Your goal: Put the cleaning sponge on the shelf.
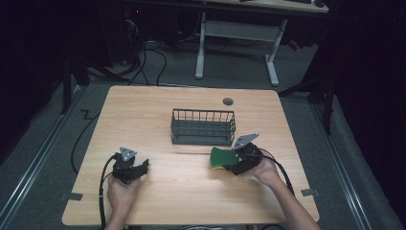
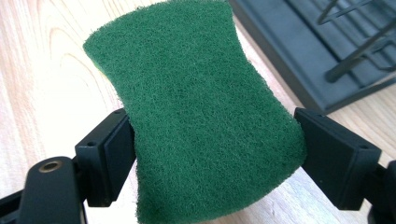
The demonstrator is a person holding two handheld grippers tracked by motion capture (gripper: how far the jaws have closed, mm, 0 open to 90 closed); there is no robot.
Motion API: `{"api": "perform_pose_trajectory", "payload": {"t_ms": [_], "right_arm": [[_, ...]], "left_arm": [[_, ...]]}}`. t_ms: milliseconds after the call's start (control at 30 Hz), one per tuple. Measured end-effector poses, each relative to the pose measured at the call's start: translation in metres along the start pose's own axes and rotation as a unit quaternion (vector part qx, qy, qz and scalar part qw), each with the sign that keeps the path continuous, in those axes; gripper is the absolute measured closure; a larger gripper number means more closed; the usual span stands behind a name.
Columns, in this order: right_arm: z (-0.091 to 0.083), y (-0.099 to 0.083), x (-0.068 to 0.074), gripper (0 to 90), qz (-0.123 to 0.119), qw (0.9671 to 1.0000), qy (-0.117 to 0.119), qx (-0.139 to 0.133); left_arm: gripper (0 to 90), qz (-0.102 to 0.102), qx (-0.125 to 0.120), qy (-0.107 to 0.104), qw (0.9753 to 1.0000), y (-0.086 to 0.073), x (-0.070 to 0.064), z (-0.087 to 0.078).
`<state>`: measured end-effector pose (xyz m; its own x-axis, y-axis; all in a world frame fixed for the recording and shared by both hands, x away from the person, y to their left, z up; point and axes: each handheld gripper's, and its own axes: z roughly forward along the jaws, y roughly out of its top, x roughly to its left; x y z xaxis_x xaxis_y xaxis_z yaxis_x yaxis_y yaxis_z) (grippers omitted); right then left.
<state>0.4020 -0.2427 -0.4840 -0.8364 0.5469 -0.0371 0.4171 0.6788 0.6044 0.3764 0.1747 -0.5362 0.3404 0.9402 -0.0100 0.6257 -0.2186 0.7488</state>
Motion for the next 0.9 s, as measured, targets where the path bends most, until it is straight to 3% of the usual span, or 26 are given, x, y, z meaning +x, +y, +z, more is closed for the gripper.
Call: {"api": "perform_pose_trajectory", "payload": {"t_ms": [433,567,700,900], "right_arm": [[-0.028,0.005,-0.001,17.4,0.000,0.9996,-0.022,-0.017],[-0.041,0.009,-0.003,17.5,0.012,0.9991,-0.025,-0.031],[-0.059,0.024,-0.012,17.5,0.013,0.9981,-0.044,-0.040],[-0.068,0.046,-0.023,17.4,0.006,0.9971,-0.064,-0.042]], "left_arm": [[36.4,0.000,0.000,0.000,1.0000,0.000,0.000,0.000],[36.4,0.000,0.000,0.000,1.0000,0.000,0.000,0.000],[36.4,0.000,0.001,-0.001,1.0000,0.000,0.000,0.000],[36.4,0.000,0.001,-0.001,1.0000,0.000,0.000,0.000]]}}
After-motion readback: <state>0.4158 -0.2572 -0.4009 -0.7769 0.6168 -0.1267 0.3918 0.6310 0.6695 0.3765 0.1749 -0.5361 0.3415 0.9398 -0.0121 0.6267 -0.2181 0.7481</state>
